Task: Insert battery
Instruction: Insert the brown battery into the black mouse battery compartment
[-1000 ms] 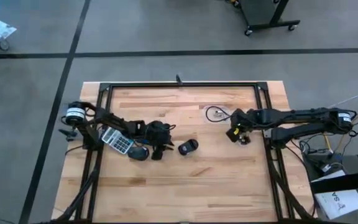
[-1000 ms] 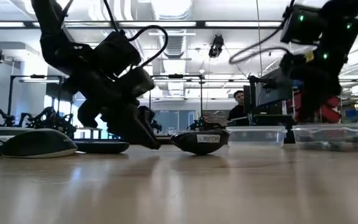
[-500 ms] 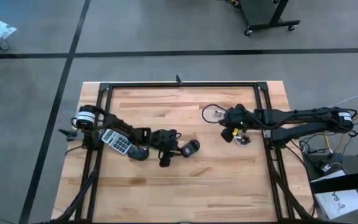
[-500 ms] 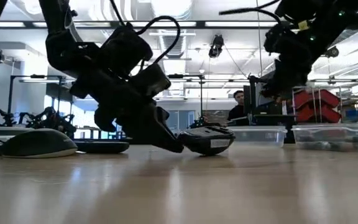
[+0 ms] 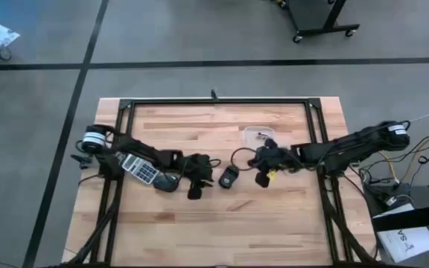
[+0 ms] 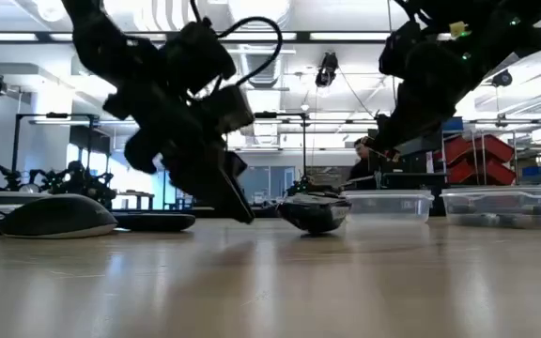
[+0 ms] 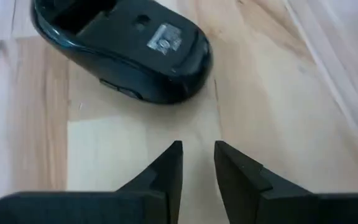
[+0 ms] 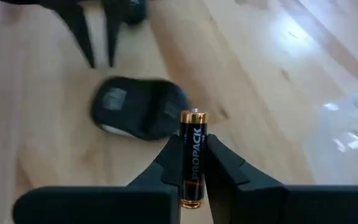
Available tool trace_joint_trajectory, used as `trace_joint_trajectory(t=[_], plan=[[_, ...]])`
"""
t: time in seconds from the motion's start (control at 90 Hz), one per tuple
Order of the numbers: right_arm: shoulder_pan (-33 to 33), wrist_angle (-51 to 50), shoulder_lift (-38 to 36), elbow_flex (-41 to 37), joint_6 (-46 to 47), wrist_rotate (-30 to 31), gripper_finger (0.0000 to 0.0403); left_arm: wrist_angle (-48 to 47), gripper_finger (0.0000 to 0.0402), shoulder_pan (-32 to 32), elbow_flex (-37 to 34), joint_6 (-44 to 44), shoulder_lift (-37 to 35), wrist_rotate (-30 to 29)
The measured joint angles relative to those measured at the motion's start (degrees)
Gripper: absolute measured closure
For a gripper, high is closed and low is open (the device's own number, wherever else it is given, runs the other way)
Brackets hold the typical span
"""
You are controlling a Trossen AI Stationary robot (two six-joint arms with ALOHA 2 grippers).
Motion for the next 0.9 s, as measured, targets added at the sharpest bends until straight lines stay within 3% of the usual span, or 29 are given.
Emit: trace_joint_trajectory(t=[0.267, 0.7, 0.9], plan=[[1.29, 6.79, 5.66, 0.01, 0.86, 0.04, 0.0384, 7.03, 0.0326, 0.00, 0.00, 3.49, 1.82, -7.77], [2.06, 8.95, 7.20, -0.01, 1.04, 0.52, 0.0381, 9.94, 0.0326, -1.97, 2.16, 1.11, 2.63, -5.37], [2.28, 9.00, 7.20, 0.01, 1.56, 0.37, 0.0386, 2.93, 0.0326, -2.56, 6.20, 3.31, 2.52, -5.32]])
